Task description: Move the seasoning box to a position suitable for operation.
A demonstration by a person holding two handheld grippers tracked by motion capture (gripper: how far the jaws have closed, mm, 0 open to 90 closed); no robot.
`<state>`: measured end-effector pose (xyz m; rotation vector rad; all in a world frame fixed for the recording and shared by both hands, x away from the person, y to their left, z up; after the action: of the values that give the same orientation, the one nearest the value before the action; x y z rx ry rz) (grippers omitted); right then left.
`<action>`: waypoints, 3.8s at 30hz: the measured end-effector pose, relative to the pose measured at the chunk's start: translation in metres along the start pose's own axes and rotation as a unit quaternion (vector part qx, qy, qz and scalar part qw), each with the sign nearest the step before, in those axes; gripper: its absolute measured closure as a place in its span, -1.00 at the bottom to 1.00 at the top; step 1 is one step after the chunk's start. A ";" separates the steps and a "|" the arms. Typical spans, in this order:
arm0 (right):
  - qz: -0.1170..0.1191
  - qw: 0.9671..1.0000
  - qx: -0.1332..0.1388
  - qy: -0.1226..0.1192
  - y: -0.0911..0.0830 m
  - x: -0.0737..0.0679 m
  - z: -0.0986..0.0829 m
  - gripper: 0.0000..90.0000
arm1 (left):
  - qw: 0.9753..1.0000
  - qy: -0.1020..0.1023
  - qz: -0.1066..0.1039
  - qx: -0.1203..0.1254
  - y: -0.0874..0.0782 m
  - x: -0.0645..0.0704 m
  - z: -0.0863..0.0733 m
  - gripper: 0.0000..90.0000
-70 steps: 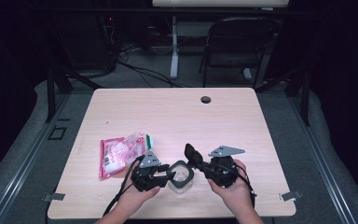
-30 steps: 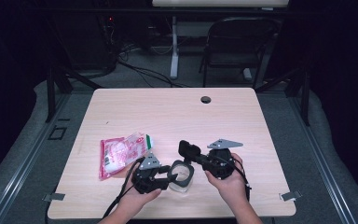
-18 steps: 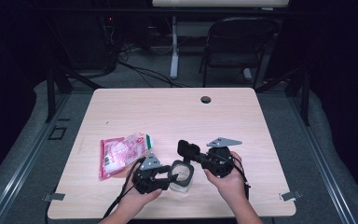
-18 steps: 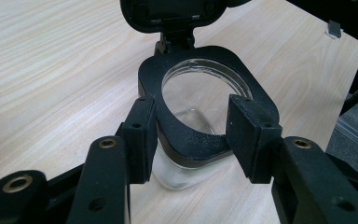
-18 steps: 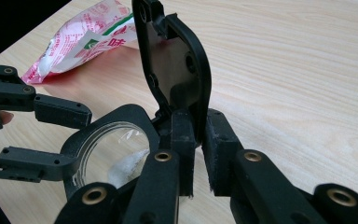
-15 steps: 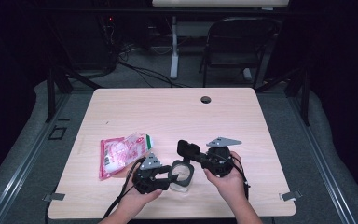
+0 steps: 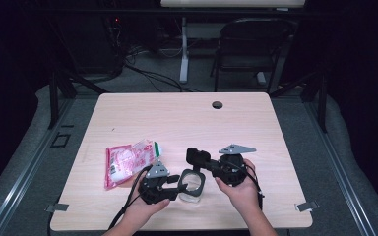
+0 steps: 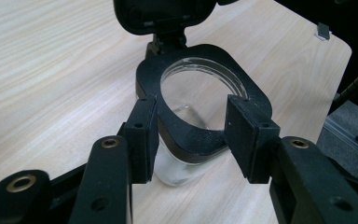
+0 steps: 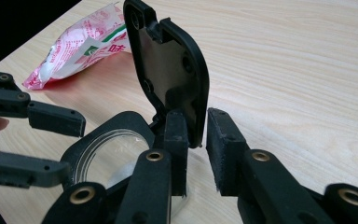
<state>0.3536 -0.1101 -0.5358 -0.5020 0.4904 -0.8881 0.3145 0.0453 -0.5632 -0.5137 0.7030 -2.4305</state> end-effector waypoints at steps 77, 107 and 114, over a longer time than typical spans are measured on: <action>0.035 0.996 -0.081 0.005 -0.014 0.000 -0.024 0.22 | 0.972 0.043 0.226 -0.043 -0.029 -0.123 -0.039 0.03; 0.041 0.996 -0.075 0.011 -0.013 0.000 -0.024 0.22 | 0.977 -0.022 0.211 -0.020 -0.031 -0.138 -0.048 0.64; 0.041 0.996 -0.076 0.011 -0.012 0.000 -0.024 0.22 | 0.978 -0.037 0.205 -0.013 -0.032 -0.141 -0.049 0.77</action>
<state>0.3318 -0.1210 -0.5477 -0.6063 0.5973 -0.7822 0.3867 0.1710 -0.6118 -0.4195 0.7302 -2.0094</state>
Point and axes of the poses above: each handheld gripper's, and its own axes: y roughly forward along the jaws, z roughly out of its top, x roughly to its right, the point moved 8 cm from there along y, roughly forward along the jaws, and after that the axes turned 2 degrees about x, right-handed, at the moved point
